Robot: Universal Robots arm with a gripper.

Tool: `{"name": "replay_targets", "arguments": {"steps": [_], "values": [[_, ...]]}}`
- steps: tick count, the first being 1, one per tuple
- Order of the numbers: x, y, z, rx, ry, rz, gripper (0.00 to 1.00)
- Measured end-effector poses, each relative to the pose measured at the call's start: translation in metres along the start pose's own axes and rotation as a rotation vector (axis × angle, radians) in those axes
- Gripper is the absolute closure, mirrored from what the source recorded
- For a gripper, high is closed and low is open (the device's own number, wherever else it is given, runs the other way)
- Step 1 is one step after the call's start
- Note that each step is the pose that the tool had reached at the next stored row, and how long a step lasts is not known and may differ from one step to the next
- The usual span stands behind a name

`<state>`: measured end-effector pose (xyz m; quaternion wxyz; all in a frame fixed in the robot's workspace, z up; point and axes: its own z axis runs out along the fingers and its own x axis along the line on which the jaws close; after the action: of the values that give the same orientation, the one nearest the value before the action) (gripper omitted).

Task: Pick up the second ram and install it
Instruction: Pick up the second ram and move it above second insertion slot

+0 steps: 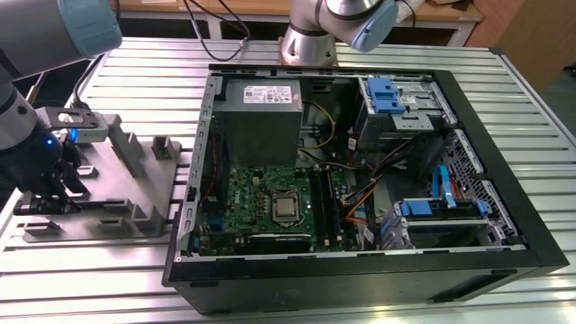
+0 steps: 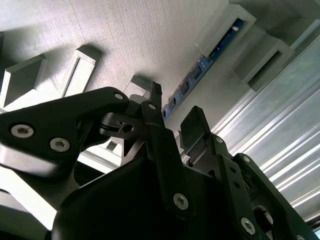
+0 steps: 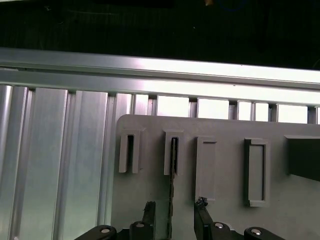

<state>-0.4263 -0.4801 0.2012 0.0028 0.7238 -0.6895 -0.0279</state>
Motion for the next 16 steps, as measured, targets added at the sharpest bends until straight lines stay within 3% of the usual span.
{"name": "replay_targets", "arguments": {"steps": [3,4,16], "values": [[0.0,0.0,0.0,-0.0001,0.0,0.0,0.6],[0.0,0.0,0.0,0.0,0.0,0.0,0.67],[0.0006,0.0,0.0003,0.0001,-0.0001,0.0,0.67]]}}
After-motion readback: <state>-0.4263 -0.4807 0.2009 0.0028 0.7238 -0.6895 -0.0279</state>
